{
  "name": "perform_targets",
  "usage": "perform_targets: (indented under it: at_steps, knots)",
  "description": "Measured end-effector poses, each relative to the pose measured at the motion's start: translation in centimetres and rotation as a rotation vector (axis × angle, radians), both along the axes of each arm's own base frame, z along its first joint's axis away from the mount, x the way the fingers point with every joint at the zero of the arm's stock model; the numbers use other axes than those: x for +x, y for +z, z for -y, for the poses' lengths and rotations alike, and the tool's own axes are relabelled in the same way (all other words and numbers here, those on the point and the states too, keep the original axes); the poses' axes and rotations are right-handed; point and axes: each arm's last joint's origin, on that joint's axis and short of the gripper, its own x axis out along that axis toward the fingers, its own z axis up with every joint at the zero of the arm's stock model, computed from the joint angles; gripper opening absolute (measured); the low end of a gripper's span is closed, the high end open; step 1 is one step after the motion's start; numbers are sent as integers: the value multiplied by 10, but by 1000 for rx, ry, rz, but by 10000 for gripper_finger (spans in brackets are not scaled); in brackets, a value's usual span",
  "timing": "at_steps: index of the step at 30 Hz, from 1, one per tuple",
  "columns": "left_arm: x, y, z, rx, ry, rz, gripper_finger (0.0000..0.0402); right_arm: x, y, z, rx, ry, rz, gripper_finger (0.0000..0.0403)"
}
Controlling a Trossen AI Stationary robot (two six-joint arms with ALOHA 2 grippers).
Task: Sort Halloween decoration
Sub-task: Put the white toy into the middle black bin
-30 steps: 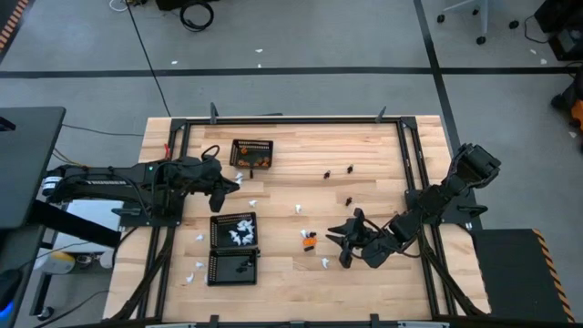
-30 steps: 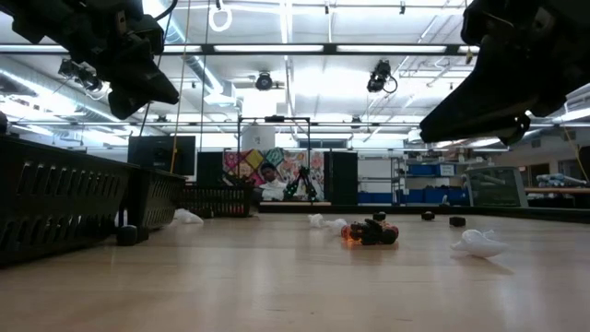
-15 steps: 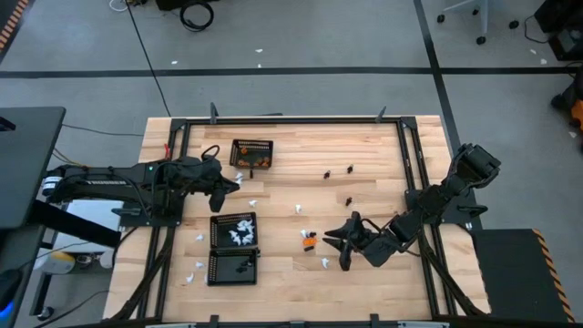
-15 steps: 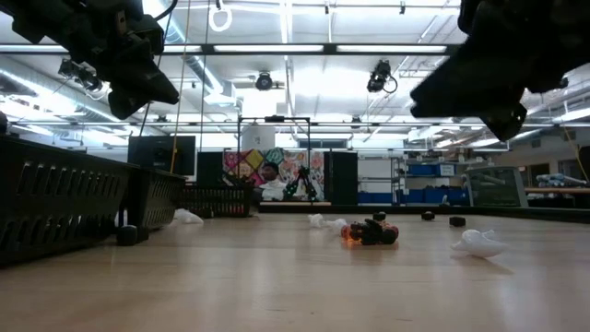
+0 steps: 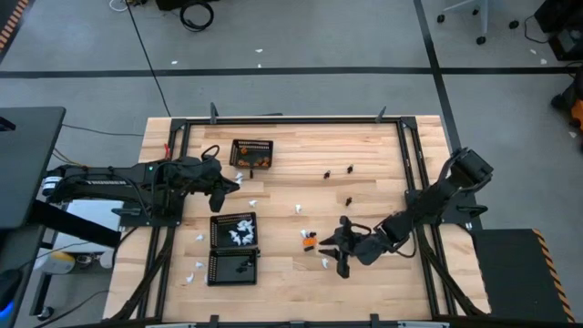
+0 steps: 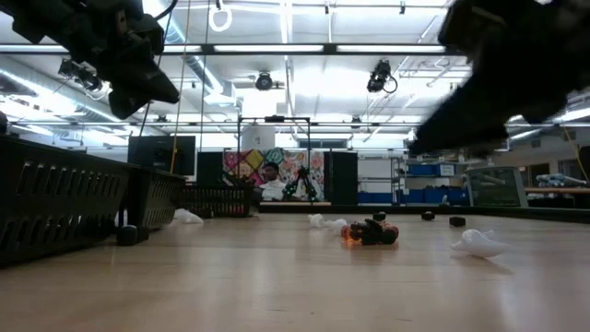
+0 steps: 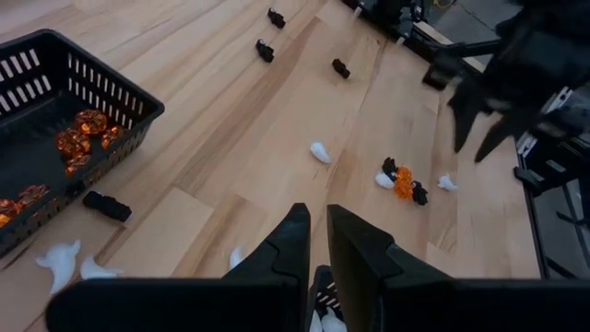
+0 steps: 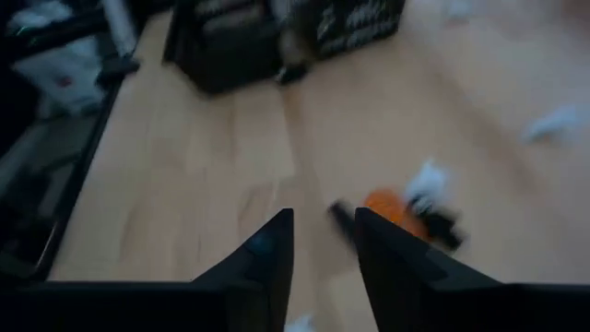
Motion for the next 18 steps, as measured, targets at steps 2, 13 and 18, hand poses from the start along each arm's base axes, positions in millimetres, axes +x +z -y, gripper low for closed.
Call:
perform_targets:
  at_steps: [2,13,18]
  knots:
    - [0,0,0,0,0,4,50,-2,-11,-4,29,54,-3,140]
    - [1,1,0,1,0,15,50,-1,-54,-16,-2,91,-6,228]
    - [1,1,0,1,0,18,50,2,-63,-18,-11,87,23,245]
